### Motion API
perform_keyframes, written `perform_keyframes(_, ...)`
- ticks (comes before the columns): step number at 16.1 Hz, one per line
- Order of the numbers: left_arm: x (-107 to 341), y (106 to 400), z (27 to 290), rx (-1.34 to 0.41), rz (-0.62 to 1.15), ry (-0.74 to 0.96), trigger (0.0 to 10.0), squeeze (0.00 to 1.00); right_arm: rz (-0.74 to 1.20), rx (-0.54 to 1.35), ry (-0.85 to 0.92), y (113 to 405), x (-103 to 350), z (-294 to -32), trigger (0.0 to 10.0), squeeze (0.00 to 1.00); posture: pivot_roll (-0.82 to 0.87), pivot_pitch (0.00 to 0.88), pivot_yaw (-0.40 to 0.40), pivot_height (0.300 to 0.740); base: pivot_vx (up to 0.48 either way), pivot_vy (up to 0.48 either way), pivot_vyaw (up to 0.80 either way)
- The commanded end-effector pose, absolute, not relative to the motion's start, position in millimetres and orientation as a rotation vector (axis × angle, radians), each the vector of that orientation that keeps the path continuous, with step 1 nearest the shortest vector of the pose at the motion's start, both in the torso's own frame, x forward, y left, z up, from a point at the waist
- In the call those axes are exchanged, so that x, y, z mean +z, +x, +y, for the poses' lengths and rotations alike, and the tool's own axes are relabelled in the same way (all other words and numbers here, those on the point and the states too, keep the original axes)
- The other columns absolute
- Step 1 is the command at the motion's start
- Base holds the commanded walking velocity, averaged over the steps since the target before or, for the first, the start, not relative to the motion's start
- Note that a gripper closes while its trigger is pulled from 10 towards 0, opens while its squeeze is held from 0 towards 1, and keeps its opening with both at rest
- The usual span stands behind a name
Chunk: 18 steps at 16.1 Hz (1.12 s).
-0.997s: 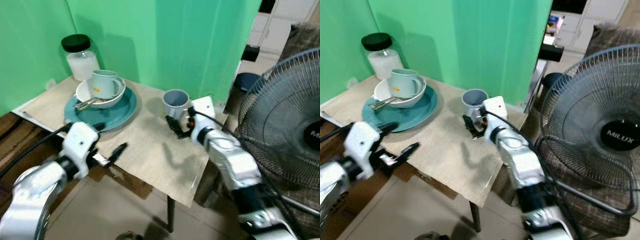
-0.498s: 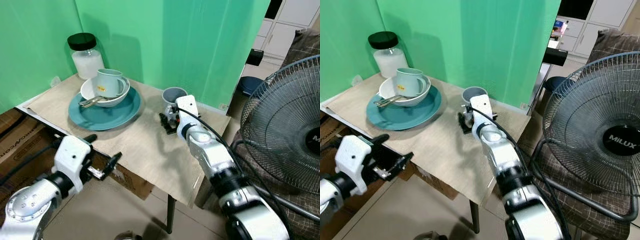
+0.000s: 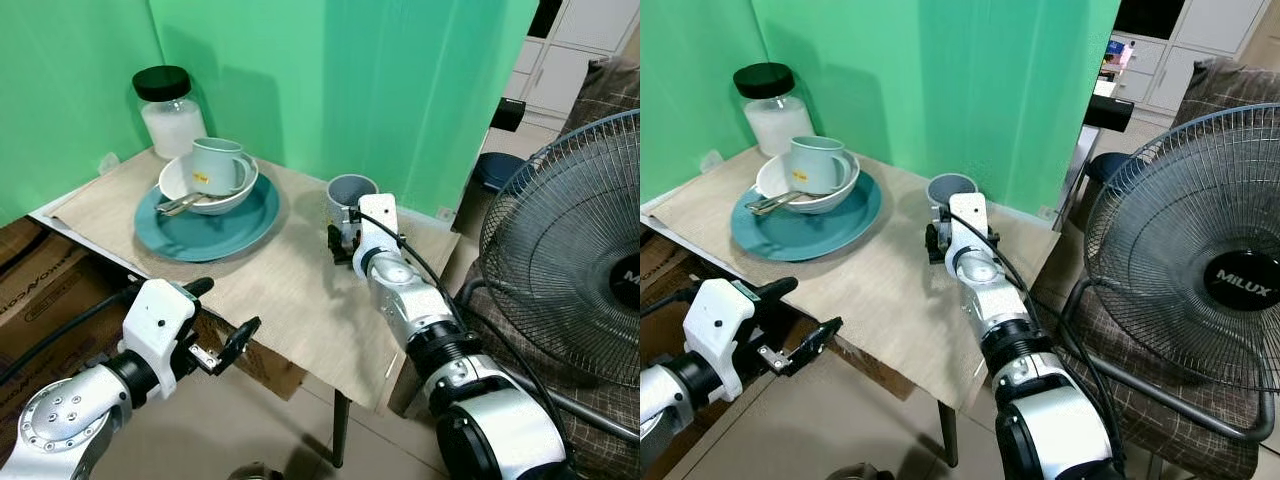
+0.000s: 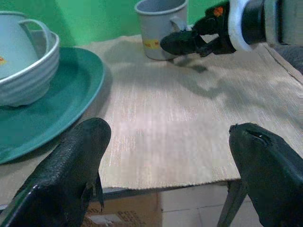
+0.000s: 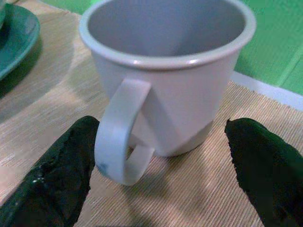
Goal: Setting the table
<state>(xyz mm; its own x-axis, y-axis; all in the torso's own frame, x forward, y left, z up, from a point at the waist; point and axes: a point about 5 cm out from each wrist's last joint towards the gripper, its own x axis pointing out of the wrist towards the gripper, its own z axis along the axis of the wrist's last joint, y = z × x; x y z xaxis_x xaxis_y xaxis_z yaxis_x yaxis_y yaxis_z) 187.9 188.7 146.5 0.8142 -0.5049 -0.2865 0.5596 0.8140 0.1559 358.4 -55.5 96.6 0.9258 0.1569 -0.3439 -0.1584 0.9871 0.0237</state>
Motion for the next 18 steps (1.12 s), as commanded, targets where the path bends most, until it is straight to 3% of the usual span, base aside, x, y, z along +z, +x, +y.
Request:
perform_keyframes(1, 148.6, 186.2, 185.9, -0.591, 0.236, 0.238, 10.0, 0.0, 0.323, 0.155, 0.01, 362.3, 103.0, -55.6, 0.0, 0.0, 0.09, 0.0, 0.018, 0.74, 0.0, 0.0, 0.0)
perform_keyframes(18, 146.7, 188.2, 178.6, -0.641, 0.248, 0.216, 10.0, 0.0, 0.323, 0.168, 0.019, 365.8, 101.7, -58.0, 0.0, 0.0, 0.08, 0.0, 0.023, 0.74, 0.0, 0.0, 0.0)
